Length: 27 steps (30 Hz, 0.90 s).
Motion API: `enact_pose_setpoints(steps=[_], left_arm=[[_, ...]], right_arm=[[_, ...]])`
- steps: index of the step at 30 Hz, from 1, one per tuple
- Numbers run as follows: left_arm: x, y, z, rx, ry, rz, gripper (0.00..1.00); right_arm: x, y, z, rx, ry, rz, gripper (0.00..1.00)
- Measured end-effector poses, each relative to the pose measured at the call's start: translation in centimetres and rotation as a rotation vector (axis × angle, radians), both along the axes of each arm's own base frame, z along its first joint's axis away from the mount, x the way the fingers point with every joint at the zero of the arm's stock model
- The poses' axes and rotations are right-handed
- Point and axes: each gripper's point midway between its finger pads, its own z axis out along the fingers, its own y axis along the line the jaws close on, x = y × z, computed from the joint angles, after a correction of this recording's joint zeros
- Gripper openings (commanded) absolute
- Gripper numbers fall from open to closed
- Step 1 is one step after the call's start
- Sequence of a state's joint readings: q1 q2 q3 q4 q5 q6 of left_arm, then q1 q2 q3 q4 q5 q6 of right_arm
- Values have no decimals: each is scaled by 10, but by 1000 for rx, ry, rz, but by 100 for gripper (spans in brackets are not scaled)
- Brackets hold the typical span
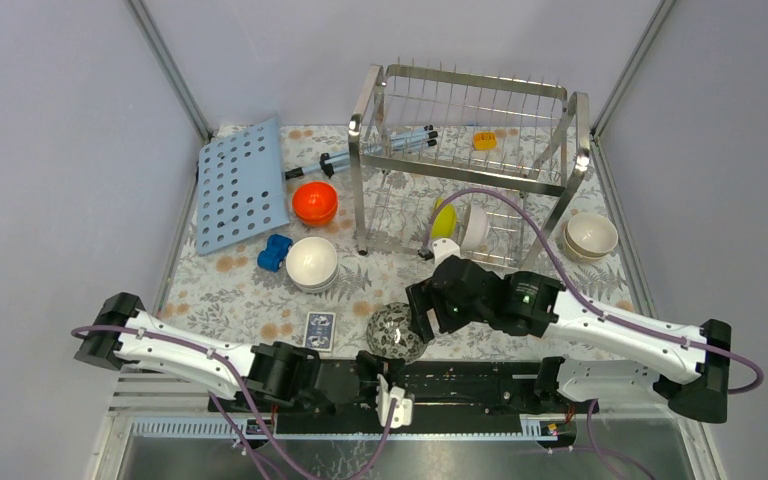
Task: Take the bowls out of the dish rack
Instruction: Place the bowl at the center of the board.
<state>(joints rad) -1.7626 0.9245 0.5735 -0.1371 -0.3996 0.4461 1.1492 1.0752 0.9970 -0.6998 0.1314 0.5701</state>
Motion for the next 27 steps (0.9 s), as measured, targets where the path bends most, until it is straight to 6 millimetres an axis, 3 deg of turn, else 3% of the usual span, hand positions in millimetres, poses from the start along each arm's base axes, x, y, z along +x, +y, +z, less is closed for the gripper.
enact_pose_setpoints(steps=[11,19,25,27], left_arm=[[-6,-3,2,-24,6,-16,0],[-7,-3,-1,-23,12,-15,0],[-7,-4,0,-46,27,1,0],[-7,-5,1,-59,41,10,0]], right_arm=[[4,4,-5,-28,-35,-9,61],[5,11,-14,-29,-30,-10,34],[2,17,-19,-19,-19,-1,1],[2,16,-22,-26,-19,3,0]])
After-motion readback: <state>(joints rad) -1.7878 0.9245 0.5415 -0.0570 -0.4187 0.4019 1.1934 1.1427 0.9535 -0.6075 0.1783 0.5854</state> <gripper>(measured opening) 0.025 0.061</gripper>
